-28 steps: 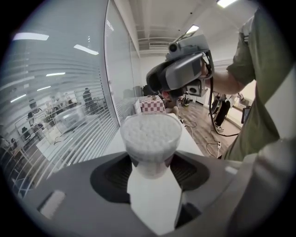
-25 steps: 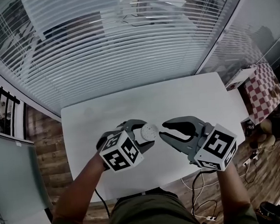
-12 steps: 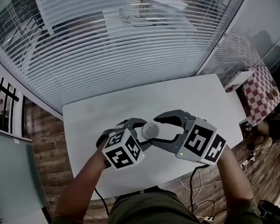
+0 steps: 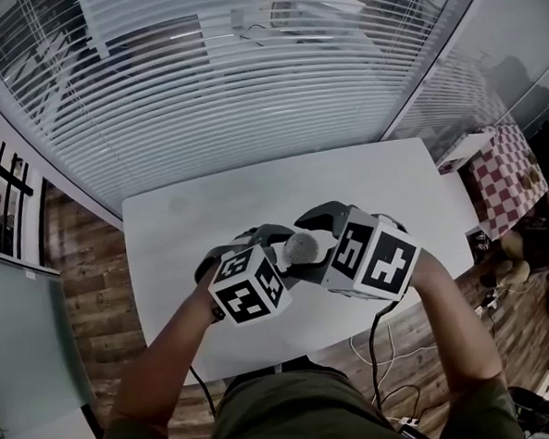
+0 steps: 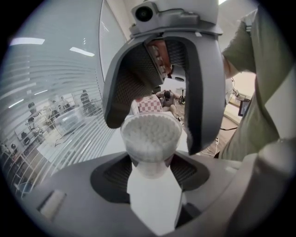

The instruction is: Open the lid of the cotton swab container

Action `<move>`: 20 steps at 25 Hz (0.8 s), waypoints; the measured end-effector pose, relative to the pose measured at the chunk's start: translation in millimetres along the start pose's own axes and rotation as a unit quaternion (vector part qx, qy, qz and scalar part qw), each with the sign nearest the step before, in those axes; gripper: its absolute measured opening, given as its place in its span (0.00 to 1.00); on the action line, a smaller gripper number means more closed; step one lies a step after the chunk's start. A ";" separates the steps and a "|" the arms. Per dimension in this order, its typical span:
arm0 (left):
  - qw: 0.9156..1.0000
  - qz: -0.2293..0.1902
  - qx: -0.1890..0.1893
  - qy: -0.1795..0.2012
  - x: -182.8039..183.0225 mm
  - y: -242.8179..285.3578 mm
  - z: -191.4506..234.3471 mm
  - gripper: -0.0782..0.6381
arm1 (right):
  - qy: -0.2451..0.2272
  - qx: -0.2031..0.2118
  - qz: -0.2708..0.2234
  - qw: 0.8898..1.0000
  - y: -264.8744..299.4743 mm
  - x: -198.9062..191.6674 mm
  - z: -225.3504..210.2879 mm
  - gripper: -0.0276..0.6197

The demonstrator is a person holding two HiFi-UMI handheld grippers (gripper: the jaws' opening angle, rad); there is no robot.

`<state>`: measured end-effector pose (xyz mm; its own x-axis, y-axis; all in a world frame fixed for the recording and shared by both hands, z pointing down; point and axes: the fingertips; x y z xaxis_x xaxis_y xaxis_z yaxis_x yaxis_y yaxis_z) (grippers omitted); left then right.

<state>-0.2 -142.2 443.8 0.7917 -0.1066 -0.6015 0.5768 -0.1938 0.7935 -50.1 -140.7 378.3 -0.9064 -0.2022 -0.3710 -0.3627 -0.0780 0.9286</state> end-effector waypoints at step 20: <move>1.000 0.002 0.002 -0.006 -11.0 2.8 -5.0 0.47 | 0.028 0.019 0.027 0.999 21.2 -3.0 3.1 0.47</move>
<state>-6.3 -136.7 453.1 0.7916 -0.1193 -0.5993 0.5727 -0.1973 0.7957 -55.8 -138.7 399.1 -0.9113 -0.2604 -0.3190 -0.3229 -0.0288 0.9460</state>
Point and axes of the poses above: the fingertips, and each gripper's own axes: y forward along the fingers, z to its left, x out of its top, and after that the axes turned 11 degrees about z, right-handed
